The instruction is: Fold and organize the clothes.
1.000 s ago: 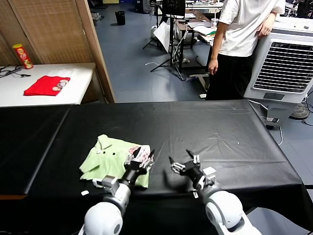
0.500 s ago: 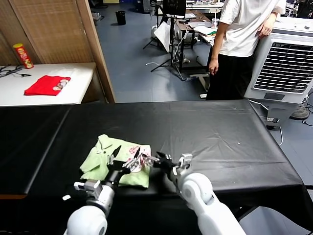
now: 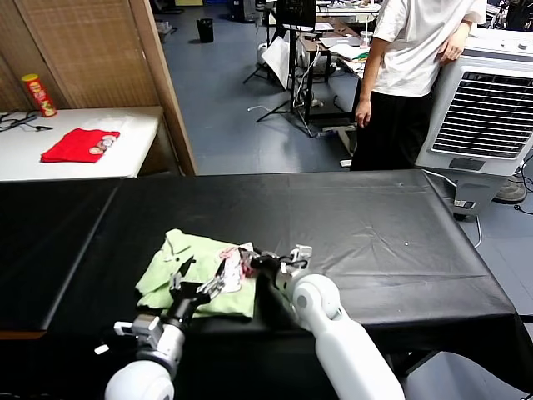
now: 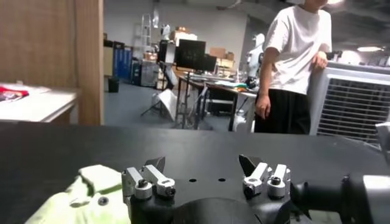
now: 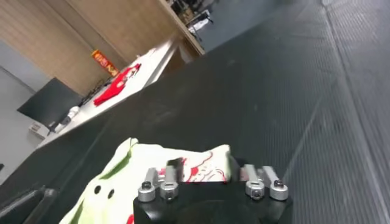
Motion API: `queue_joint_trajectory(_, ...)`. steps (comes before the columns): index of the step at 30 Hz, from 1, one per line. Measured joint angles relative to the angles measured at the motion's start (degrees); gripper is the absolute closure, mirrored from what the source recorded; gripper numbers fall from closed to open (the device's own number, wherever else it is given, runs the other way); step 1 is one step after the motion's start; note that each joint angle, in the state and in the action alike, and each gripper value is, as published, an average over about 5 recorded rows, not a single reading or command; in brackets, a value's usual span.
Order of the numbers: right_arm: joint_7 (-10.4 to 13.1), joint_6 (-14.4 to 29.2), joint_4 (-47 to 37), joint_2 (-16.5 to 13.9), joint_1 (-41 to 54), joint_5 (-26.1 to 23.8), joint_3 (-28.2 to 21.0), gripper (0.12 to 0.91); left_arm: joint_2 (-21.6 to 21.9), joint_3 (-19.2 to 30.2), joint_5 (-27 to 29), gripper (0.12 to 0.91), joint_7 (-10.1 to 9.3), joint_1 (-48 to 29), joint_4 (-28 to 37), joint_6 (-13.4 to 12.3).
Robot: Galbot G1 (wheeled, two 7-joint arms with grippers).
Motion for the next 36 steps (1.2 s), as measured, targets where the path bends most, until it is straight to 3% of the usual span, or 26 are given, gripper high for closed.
queue_joint_trajectory(3,-3.61,2.52,-1.69,-0.46,1.08,-6.22,-0.79,0.825,-0.23,-0.46,0.03,0.232,0.01,0.6,0.02,-0.51)
queue_joint_trajectory(5,-6.58,5.5,-2.86,-0.99,1.62,-13.06,-1.13,0.884,-0.34,-0.78,0.05,0.232,0.04,0.96,0.11,-0.9)
queue_joint_trajectory(10,-13.95,17.2,-5.23,-3.66,2.23,-37.09,-0.58,0.902,-0.4,-1.88,0.06,0.232,0.13,1.67,0.71,-1.88)
queue_joint_trajectory(13,-15.72,23.31,-5.09,-6.53,1.65,-47.69,0.05,0.896,-0.14,-2.6,-0.01,0.232,0.09,1.96,1.03,-2.2)
queue_joint_trajectory(16,-15.51,26.78,-3.29,-10.38,0.2,-52.38,0.82,0.824,0.49,-3.32,-0.07,0.232,-0.15,2.43,1.08,-2.32)
queue_joint_trajectory(22,-12.12,29.38,4.18,-18.26,-6.92,-53.79,4.37,0.5,2.71,-4.06,-0.07,0.232,-0.51,3.63,1.13,-4.26)
queue_joint_trajectory(26,-10.25,28.91,10.82,-20.33,-14.45,-51.55,8.61,0.303,4.5,-4.48,-1.0,0.232,-0.58,4.12,1.2,-5.99)
queue_joint_trajectory(29,-8.09,27.22,16.42,-20.4,-20.91,-48.21,12.5,0.238,6.08,-4.9,-2.08,0.232,-1.93,4.76,0.53,-5.78)
queue_joint_trajectory(32,-5.07,25.04,21.82,-19.76,-27.96,-43.88,16.28,0.229,7.56,-5.07,-2.51,0.232,-3.95,5.94,-0.66,-5.04)
queue_joint_trajectory(36,-0.79,23.18,28.47,-18.24,-37.41,-37.81,20.27,0.227,8.89,-5.86,-2.7,0.232,-4.95,9.03,-2.53,-5.23)
